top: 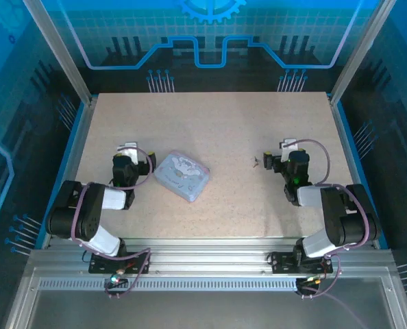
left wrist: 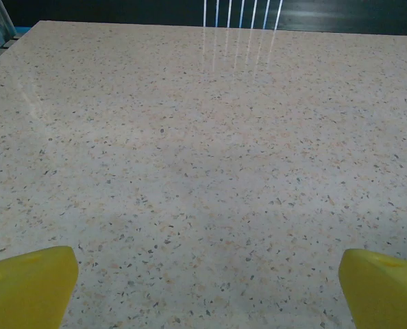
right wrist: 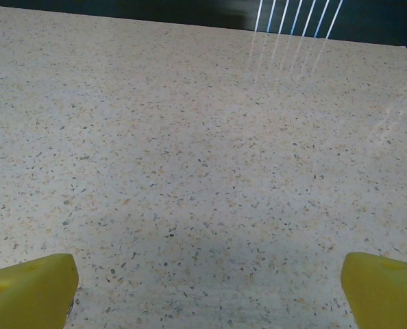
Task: Unlock a padlock with a key
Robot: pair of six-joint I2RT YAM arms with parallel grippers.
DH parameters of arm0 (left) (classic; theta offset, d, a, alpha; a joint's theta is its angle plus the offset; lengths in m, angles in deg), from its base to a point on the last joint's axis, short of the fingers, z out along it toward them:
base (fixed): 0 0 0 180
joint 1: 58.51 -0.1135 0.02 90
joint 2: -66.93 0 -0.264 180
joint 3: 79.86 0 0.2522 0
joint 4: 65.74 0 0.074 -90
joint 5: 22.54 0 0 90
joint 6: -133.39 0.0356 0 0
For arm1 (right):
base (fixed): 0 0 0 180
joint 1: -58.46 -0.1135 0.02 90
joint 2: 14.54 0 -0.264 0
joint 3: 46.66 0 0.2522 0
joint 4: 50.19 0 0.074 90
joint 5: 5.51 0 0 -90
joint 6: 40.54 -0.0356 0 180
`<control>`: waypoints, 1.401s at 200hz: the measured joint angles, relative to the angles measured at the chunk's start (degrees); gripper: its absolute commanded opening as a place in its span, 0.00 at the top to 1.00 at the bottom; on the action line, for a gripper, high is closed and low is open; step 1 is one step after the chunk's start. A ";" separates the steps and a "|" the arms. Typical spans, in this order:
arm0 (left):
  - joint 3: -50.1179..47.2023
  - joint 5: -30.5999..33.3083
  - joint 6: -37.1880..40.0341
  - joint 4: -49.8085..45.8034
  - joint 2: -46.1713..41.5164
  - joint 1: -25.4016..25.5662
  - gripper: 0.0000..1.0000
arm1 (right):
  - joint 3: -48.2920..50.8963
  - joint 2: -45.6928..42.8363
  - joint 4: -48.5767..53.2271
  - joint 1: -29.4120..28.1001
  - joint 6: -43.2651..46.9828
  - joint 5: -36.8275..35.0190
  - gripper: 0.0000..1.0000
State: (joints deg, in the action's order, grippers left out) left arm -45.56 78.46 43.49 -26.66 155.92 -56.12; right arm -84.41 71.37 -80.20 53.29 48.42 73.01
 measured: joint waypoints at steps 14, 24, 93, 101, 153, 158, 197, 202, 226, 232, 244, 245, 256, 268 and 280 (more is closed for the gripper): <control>0.00 0.02 0.00 0.00 0.00 0.00 0.01 | 0.00 0.00 0.00 0.00 0.00 0.00 0.00; 0.00 0.02 0.00 0.00 0.00 0.00 0.01 | 0.00 0.00 0.00 0.00 0.00 -0.02 0.00; 0.00 0.02 0.00 0.00 0.00 0.00 0.01 | 0.00 0.00 0.00 0.00 0.00 -0.02 0.00; 0.00 0.02 0.00 0.00 0.00 0.00 0.01 | 0.00 0.00 0.00 0.00 0.00 -0.02 0.00; 0.00 0.02 0.00 0.00 0.00 0.00 0.01 | 0.00 0.00 0.00 0.00 0.00 -0.02 0.00; 0.00 0.02 0.00 0.00 0.00 0.00 0.01 | 0.00 0.00 0.00 0.00 0.00 -0.02 0.00; 0.00 0.02 0.00 0.00 0.00 0.00 0.01 | 0.00 0.00 0.00 0.00 0.00 -0.02 0.00; 0.00 0.00 0.00 0.00 0.00 0.00 0.01 | 0.00 0.00 0.00 0.00 0.00 -0.02 0.00; 0.00 -0.42 -0.02 -0.04 0.00 -0.20 0.01 | 0.00 0.00 0.00 0.00 0.00 -0.02 0.00; 0.00 -0.39 -0.09 -0.04 0.00 -0.22 0.01 | 0.00 -0.02 0.07 0.00 0.00 0.00 0.00; 0.04 -0.33 -0.13 -0.63 -0.31 -0.28 0.01 | -0.26 -0.39 1.51 0.00 0.00 -0.02 0.00; 0.07 -0.31 -0.15 -0.83 -0.42 -0.28 0.01 | -0.31 -0.46 1.73 0.00 0.00 -0.02 0.00; 0.50 0.02 -0.17 -3.06 -1.60 -0.33 0.01 | -1.38 -1.40 4.98 0.00 0.00 -0.04 0.00; 1.53 0.76 -0.35 -6.25 -3.63 -0.33 0.01 | -2.99 -2.99 8.41 0.00 0.00 -0.04 0.00; 3.34 1.64 -0.68 -10.12 -6.14 -0.33 0.01 | -4.74 -5.07 11.65 0.00 -0.22 -0.09 0.00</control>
State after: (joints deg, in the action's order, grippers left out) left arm -42.22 80.10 42.81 -36.78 149.78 -56.45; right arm -89.15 66.30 -68.55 53.29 48.20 72.92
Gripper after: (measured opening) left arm 0.990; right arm 0.997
